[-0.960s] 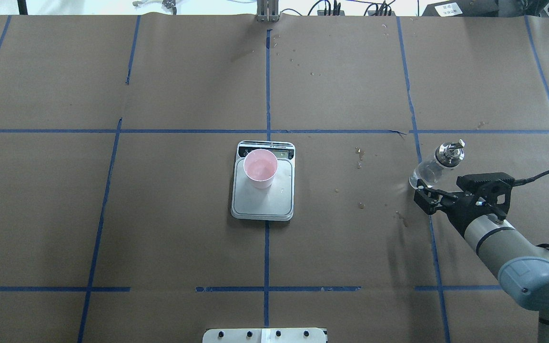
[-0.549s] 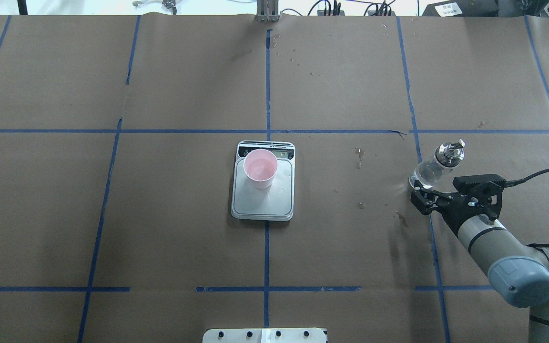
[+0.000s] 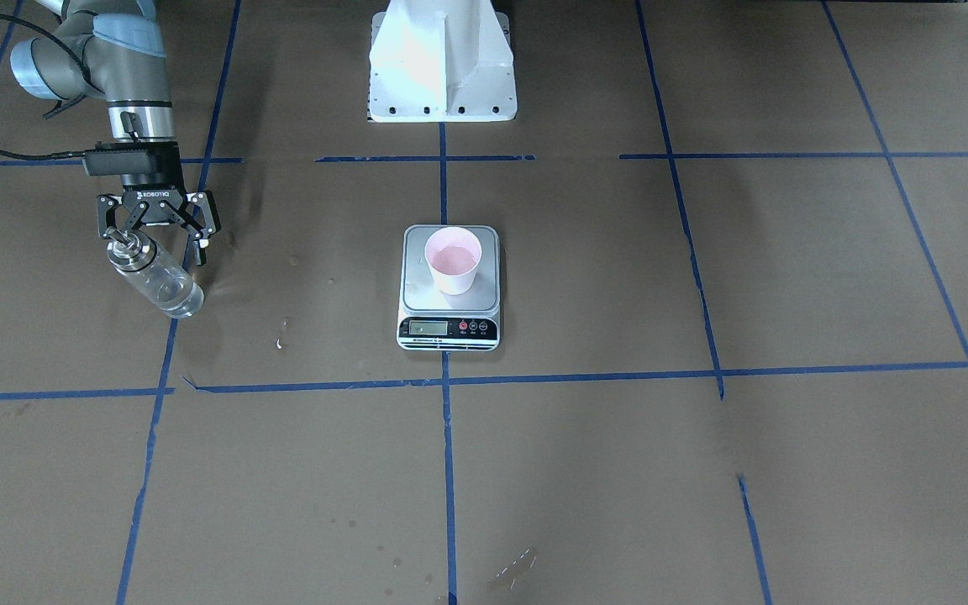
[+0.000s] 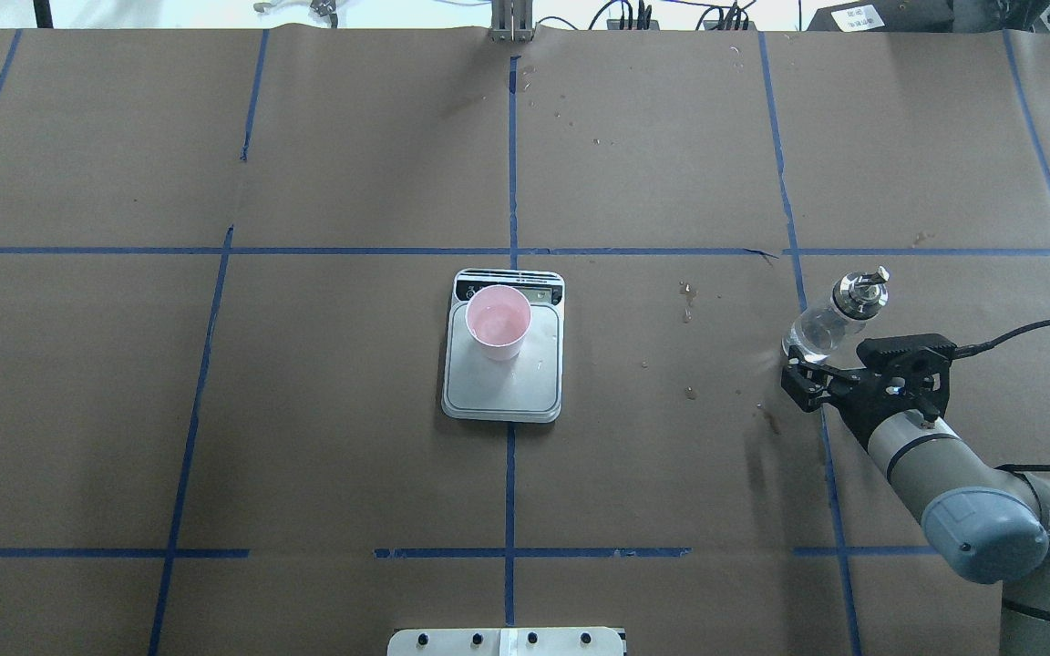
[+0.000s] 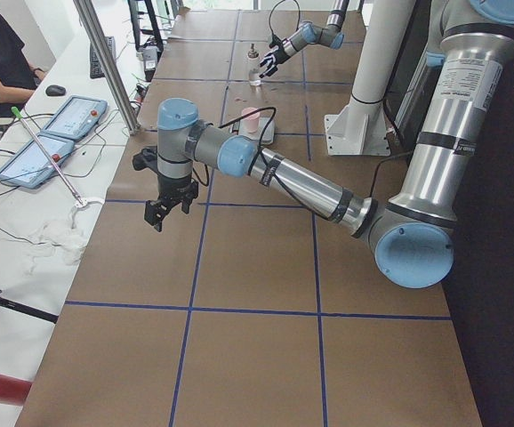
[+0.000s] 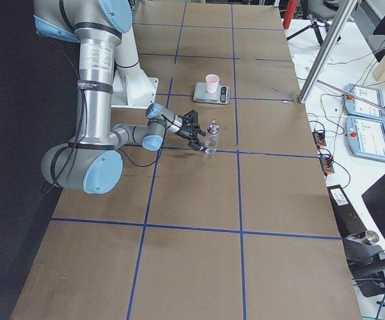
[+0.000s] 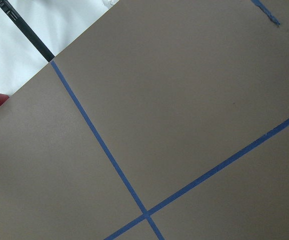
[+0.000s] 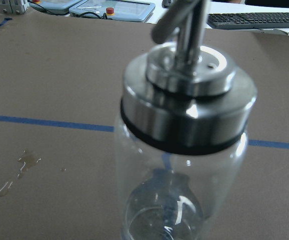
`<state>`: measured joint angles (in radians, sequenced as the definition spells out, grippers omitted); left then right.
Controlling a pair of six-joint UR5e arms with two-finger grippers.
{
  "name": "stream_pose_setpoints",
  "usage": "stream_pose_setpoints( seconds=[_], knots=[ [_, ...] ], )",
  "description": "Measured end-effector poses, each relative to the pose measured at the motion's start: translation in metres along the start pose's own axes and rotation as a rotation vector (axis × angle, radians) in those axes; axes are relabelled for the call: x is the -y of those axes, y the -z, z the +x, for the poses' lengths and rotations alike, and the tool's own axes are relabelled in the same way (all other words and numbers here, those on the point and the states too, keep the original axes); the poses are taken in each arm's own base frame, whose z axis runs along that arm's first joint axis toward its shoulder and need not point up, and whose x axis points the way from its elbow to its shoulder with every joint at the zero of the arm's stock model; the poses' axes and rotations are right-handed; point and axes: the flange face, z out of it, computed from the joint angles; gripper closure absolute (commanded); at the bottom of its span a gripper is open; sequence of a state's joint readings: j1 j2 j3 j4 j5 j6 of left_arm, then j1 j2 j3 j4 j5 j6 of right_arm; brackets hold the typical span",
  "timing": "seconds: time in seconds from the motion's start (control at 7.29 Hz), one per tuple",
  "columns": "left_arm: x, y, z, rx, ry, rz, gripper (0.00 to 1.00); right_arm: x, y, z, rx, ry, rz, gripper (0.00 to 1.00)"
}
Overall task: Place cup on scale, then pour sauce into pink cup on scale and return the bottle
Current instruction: 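Close the right gripper around the glass sauce bottle, then lift the sauce bottle with the right gripper and carry it toward the pink cup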
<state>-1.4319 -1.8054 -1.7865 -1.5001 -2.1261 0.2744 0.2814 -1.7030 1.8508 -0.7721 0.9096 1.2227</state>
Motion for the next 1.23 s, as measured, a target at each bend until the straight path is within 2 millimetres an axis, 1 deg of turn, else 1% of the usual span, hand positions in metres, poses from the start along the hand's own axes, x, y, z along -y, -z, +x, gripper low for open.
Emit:
stream_pose_setpoints(
  seconds=[0.55, 0.96, 1.23],
  knots=[
    [0.000, 0.002, -0.001, 0.002, 0.003, 0.003, 0.00, 0.007, -0.004, 0.004, -0.012, 0.018, 0.012, 0.00],
    [0.000, 0.002, -0.001, 0.002, 0.001, 0.003, 0.00, 0.016, -0.013, -0.008, -0.007, 0.019, 0.027, 0.00],
    [-0.001, 0.002, -0.001, 0.002, 0.002, 0.002, 0.00, 0.017, -0.018, -0.007, -0.017, 0.022, 0.032, 0.00]
  ],
)
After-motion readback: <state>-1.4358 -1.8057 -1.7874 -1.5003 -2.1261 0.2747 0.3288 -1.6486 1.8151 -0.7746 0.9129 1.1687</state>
